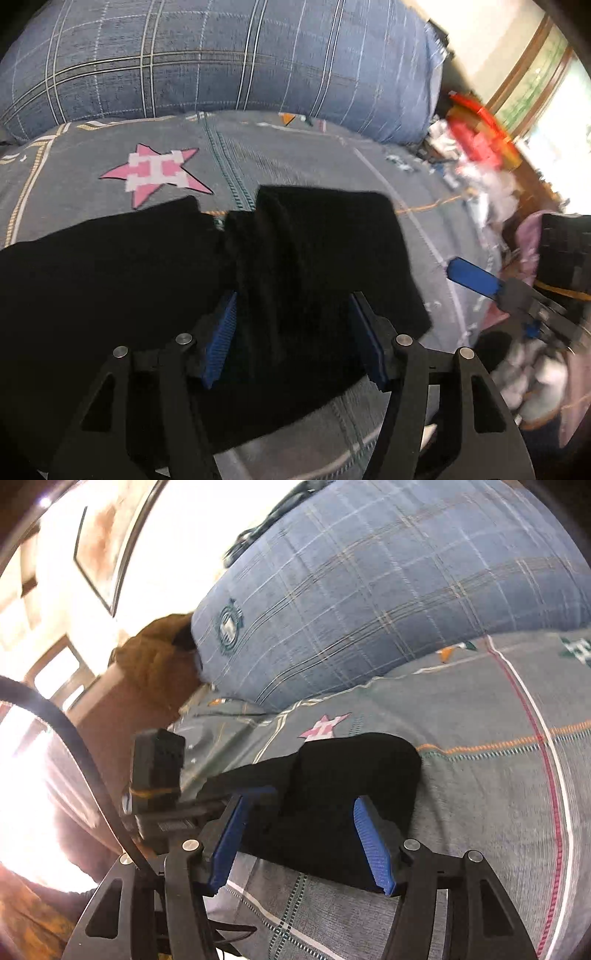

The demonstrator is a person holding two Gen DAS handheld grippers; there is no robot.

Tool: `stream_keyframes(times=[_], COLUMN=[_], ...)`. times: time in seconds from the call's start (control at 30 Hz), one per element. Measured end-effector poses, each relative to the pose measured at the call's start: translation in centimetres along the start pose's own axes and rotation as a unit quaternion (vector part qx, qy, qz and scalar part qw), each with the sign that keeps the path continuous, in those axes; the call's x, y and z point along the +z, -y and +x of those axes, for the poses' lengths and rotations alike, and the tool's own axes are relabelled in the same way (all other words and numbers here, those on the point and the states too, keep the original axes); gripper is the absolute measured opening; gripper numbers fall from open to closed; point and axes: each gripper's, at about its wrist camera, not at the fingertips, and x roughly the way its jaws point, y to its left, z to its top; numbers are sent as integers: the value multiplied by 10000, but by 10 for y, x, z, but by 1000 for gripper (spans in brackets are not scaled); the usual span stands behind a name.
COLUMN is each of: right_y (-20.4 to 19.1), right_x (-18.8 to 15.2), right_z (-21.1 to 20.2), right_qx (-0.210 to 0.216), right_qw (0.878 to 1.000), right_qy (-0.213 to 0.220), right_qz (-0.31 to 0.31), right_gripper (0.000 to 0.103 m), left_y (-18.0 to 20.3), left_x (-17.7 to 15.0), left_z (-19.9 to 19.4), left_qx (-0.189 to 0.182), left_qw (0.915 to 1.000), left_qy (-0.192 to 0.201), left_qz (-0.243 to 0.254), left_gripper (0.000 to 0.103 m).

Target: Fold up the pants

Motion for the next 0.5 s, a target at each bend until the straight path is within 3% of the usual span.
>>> stream_keyframes(times=[0.03,0.07,0.1,0.13,0.2,0.37,0.5], right_y=[2,0,-1,-4,-6,-17,-23], right_x=[-2,0,1,0,2,1,10], right_z=[-2,7,8,6,8,3,21], right_qx=[-22,-31,-22,-24,-134,-277,-240], right_qw=[10000,10000,10000,9999,9997,9984,9978], right_qy=[-6,-33,-82,-105,-136,-162,-213], right_qz=[13,7,-24,-59,-140,-457,-577], right_gripper=[58,58,58,58,58,58,58], left_y=[3,5,4,3,-3,-20,-48], left_x=[0,1,1,2,3,-5,-14], left_z=[2,2,1,0,-9,-58,-64], left_qx=[30,43,0,-46,-172,80,319], left_qw=[10000,9999,9999,9998,9993,9980,9973], left_qy=[58,122,127,87,148,569,425], left_qz=[24,-4,-92,-166,-298,-263,-499], left_gripper=[60,48,33,12,12,12,12])
